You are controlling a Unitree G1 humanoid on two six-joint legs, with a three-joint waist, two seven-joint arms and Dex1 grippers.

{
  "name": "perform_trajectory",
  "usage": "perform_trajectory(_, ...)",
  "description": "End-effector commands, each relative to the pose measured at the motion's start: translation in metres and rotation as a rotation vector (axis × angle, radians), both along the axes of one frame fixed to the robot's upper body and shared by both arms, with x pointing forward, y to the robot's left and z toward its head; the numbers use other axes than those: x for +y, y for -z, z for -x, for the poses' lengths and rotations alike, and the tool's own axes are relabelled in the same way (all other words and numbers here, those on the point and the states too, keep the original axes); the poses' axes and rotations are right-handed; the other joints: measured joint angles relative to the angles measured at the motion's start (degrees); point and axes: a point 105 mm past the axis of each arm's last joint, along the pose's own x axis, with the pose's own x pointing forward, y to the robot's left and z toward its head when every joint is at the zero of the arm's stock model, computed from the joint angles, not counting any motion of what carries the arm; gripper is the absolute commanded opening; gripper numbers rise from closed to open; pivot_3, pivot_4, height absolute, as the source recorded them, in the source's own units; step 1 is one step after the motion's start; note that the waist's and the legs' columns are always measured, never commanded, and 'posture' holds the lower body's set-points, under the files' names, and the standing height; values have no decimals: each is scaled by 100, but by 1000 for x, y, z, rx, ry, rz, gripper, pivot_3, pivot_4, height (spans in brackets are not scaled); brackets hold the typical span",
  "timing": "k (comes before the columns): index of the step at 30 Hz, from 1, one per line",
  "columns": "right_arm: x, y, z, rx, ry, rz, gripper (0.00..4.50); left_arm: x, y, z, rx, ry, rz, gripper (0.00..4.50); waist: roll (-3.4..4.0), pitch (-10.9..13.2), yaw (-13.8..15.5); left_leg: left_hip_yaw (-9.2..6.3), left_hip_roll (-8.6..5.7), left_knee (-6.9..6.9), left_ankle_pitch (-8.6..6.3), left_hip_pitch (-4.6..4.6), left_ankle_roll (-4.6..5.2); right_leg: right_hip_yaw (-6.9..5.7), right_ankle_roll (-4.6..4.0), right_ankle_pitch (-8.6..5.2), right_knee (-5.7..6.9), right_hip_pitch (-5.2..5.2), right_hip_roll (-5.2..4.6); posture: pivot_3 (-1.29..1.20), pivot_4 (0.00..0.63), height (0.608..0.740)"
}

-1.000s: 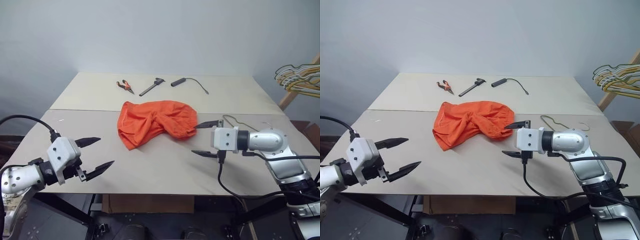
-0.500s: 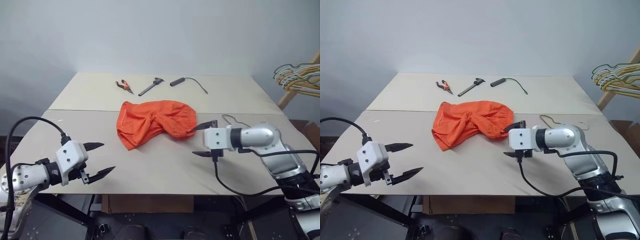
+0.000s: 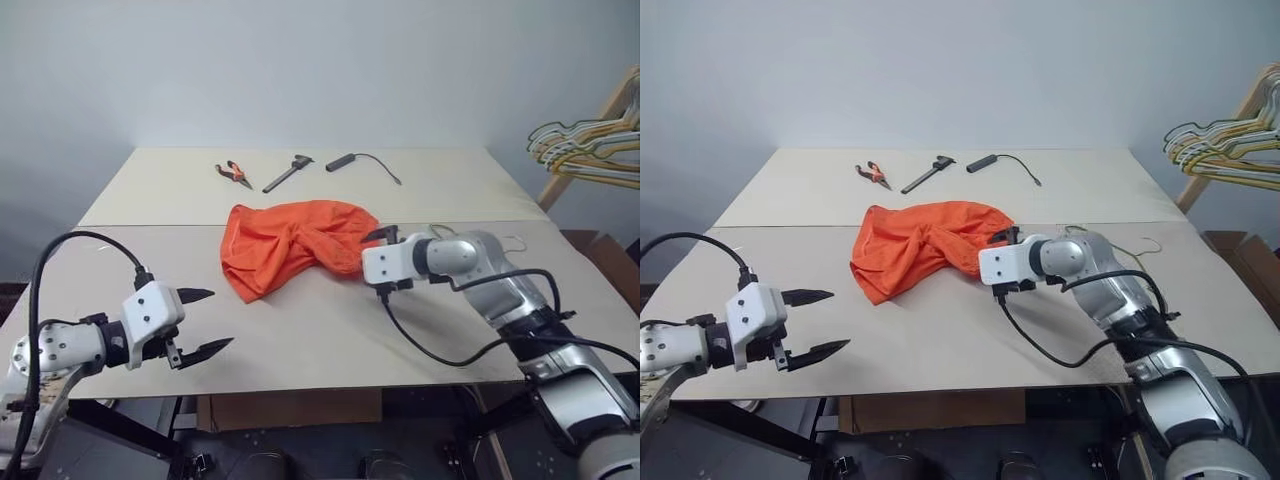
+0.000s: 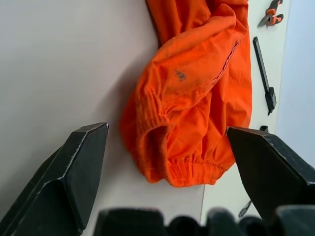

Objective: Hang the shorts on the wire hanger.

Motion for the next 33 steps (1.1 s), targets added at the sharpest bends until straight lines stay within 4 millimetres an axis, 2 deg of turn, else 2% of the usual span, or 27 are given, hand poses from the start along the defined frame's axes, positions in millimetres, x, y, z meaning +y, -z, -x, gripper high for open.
perform_trajectory(1, 13, -6, -8, -37, -25, -4, 4467, -3, -6, 0, -32, 14, -12, 4500, 0, 0, -8, 0, 0, 0, 1, 0, -1, 0, 0, 0, 0, 0, 0, 158, 0, 740)
perform_trajectory(6, 23, 5, -8, 23, -48, 5, 4467, -3, -5, 1, -37, 3, -3, 4500, 1, 0, 1, -2, 1, -3, 4, -1, -7, -2, -1, 0, 3, -2, 0, 166, 0, 740)
perform_trajectory(9, 22, 9, -17, 4, -8, 17, 3901, -3, -2, 3, -30, 0, -7, 4500, 1, 0, 7, -3, 0, -2, 5, 0, -9, -3, -1, 0, 4, -1, -1, 169, 0, 740)
perform_trajectory(14, 13, 15, -29, -35, 41, 77, 2190, -4, -1, 5, -24, 0, -5, 4500, 2, 1, 6, -2, 1, -5, 7, -1, -14, -4, -4, -1, 7, -6, -1, 171, 0, 740)
perform_trajectory(20, 18, 18, -24, -24, 10, 61, 26, -3, -2, 5, -28, 0, -5, 4500, 2, 1, 0, -3, 1, -8, 8, -1, -16, -5, -5, -1, 8, -7, 0, 169, 0, 740)
perform_trajectory(25, 21, 22, -19, -18, 0, 54, 6, -6, -4, -6, -83, -9, -15, 4500, 2, 1, -9, -4, 2, -8, 8, 0, -16, -6, -5, -1, 9, -6, 1, 158, 0, 740)
perform_trajectory(30, 21, 22, -22, -38, 53, 6, 6, -15, -12, -32, -196, -63, 96, 4500, 2, -1, 17, -6, 0, -6, 9, 0, -17, -8, -5, -1, 10, -1, 0, 147, 0, 740)
perform_trajectory(33, 21, 24, -19, -30, 56, -6, 6, -18, 0, -52, -245, -88, 76, 4500, 3, -2, 17, -5, -1, -7, 10, 1, -19, -7, -7, 0, 12, -3, 1, 140, 0, 740)
